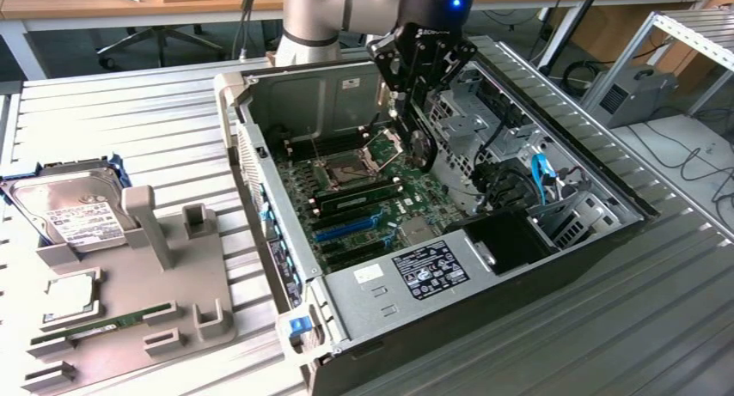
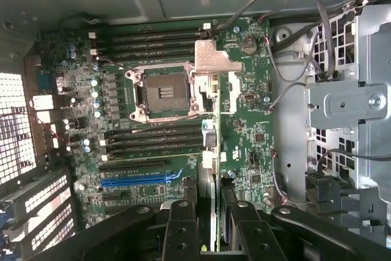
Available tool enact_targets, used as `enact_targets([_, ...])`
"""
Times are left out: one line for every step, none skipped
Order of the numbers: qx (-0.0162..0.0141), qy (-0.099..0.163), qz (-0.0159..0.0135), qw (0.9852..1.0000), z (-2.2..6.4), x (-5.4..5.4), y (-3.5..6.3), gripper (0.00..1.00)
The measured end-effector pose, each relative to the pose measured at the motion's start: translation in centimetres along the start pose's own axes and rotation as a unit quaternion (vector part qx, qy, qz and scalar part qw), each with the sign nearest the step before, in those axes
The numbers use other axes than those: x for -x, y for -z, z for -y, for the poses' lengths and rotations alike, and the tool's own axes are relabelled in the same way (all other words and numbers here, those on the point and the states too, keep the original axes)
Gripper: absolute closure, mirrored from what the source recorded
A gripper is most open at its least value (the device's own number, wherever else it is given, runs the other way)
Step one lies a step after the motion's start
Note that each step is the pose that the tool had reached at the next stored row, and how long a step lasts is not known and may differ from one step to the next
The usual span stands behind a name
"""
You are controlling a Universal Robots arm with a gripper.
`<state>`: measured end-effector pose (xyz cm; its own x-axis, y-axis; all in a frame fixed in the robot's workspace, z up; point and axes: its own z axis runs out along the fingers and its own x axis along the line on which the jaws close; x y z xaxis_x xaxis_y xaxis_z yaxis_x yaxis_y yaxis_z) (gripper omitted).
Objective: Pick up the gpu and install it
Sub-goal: 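Insert the gpu into the slot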
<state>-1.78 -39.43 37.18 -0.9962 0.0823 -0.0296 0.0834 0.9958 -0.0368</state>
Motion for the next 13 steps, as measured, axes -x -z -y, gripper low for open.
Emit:
enact_targets([0.0002, 0.004, 0.0002, 1.0000, 0.00, 0.00, 0.00, 0.74])
enact_targets([0.0003, 0.012, 0.0004, 0.9999, 0.00, 0.01, 0.00, 0.74])
enact_targets([0.0005, 0.018, 0.0006, 0.9998, 0.00, 0.00, 0.00, 0.74])
enact_targets([0.0007, 0.023, 0.0009, 0.9997, 0.00, 0.00, 0.00, 0.74])
enact_targets([0.0009, 0.030, 0.0011, 0.9996, 0.00, 0.00, 0.00, 0.74])
enact_targets([0.0011, 0.035, 0.0013, 0.9994, 0.00, 0.00, 0.00, 0.74])
enact_targets([0.0012, 0.042, 0.0015, 0.9991, 0.00, 0.00, 0.00, 0.74])
enact_targets([0.0014, 0.047, 0.0017, 0.9989, 0.00, 0.00, 0.00, 0.74])
enact_targets([0.0016, 0.052, 0.0019, 0.9986, 0.00, 0.00, 0.00, 0.74])
enact_targets([0.0017, 0.056, 0.0021, 0.9984, 0.00, 0.00, 0.00, 0.74])
enact_targets([0.0018, 0.059, 0.0022, 0.9982, 0.00, 0.00, 0.00, 0.74])
enact_targets([0.0019, 0.063, 0.0023, 0.9980, 0.00, 0.00, 0.00, 0.74])
enact_targets([0.0020, 0.066, 0.0025, 0.9978, 0.00, 0.00, 0.00, 0.74])
